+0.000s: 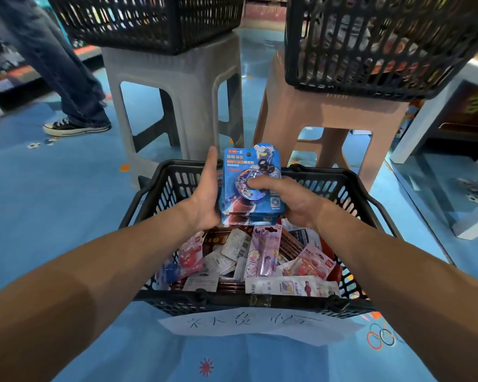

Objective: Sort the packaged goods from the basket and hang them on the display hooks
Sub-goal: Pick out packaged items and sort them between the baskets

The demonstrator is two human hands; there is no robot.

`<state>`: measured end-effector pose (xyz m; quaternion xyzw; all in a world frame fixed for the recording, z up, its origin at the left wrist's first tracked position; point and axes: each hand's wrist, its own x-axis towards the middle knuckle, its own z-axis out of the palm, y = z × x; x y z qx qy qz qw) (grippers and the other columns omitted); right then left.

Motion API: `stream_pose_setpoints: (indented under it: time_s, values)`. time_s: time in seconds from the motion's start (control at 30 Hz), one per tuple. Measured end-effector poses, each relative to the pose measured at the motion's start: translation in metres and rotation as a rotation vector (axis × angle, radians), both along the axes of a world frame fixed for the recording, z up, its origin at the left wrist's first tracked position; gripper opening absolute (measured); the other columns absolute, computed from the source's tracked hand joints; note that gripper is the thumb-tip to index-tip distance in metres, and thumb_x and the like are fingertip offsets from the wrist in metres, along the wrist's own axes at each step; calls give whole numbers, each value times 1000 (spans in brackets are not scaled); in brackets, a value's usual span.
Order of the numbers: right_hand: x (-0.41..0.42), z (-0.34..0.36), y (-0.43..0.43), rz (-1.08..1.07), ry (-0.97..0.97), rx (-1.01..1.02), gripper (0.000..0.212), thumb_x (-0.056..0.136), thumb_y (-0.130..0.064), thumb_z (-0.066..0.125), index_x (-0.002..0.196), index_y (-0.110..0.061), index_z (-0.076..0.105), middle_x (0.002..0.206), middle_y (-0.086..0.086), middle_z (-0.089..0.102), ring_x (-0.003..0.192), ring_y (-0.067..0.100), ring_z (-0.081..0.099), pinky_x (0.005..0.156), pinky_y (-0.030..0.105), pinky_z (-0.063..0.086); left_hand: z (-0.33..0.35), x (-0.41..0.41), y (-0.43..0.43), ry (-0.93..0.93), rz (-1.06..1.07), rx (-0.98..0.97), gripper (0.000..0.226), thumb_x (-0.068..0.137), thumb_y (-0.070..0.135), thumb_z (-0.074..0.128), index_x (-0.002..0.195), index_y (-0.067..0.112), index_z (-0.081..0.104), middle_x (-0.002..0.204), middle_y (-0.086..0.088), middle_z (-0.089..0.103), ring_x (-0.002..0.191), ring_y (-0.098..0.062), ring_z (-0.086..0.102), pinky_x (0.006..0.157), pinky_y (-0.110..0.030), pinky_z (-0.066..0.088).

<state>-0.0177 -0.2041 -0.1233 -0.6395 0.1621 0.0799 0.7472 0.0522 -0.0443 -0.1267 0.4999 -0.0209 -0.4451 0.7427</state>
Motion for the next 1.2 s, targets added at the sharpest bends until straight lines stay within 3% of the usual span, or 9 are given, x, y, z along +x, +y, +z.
stream_pose_setpoints:
  time_s: [0.17,0.27,0.53,0.7,0.77,0.83,0.97,1.07,1.2]
  values:
    - [0,-3,5,50,-12,75,54,80,-28,80,129,-9,67,121,15,73,110,33,71,97,48,57,0,-4,1,-87,-58,-101,90,92,81,33,137,8,62,135,-22,65,125,-39,63,108,-53,48]
    - [1,-3,11,58,-59,141,57,82,-24,77,134,-7,62,123,17,72,102,30,72,88,41,61,-1,-4,-1,-141,-57,-124,73,96,67,44,137,8,61,136,-22,64,127,-39,62,113,-54,44]
    - [11,2,19,8,-79,301,60,81,-21,74,137,-4,59,128,22,68,99,31,71,84,42,61,9,6,8,-128,-11,-89,59,82,35,69,132,5,64,134,-23,65,113,-37,66,110,-53,48]
    - [13,33,36,10,-49,310,63,76,-22,78,134,-4,62,128,23,68,109,37,68,98,50,56,45,9,36,-108,-123,49,72,70,38,78,135,10,63,127,-16,71,109,-34,71,87,-45,61]
    - [10,62,45,32,-37,299,57,79,-18,77,132,-3,63,124,22,70,103,35,71,90,47,59,72,11,47,-63,-179,165,68,58,42,81,120,17,68,111,-9,77,90,-25,76,78,-40,59]
    - [4,99,55,57,-35,321,46,85,-11,73,129,-2,64,119,19,72,98,32,73,83,42,60,109,9,60,-38,-199,252,69,48,44,79,112,19,69,107,-8,77,86,-23,74,84,-40,56]
    - [-5,191,73,85,1,339,41,81,-14,77,121,-7,70,126,23,68,108,39,68,99,54,54,211,1,84,21,-219,324,78,45,34,81,118,15,64,111,-12,76,90,-29,76,75,-46,61]
    - [-12,266,83,129,67,309,51,72,-25,85,118,-7,73,124,23,69,108,39,69,96,52,55,296,-8,100,81,-268,349,75,43,26,83,114,16,64,101,-11,78,82,-29,77,63,-46,63]
    - [-19,366,91,166,69,345,57,77,-24,84,128,-4,68,131,24,66,122,43,63,104,57,50,398,-12,113,73,-310,339,72,49,22,84,118,16,64,100,-8,78,80,-25,76,70,-44,62]
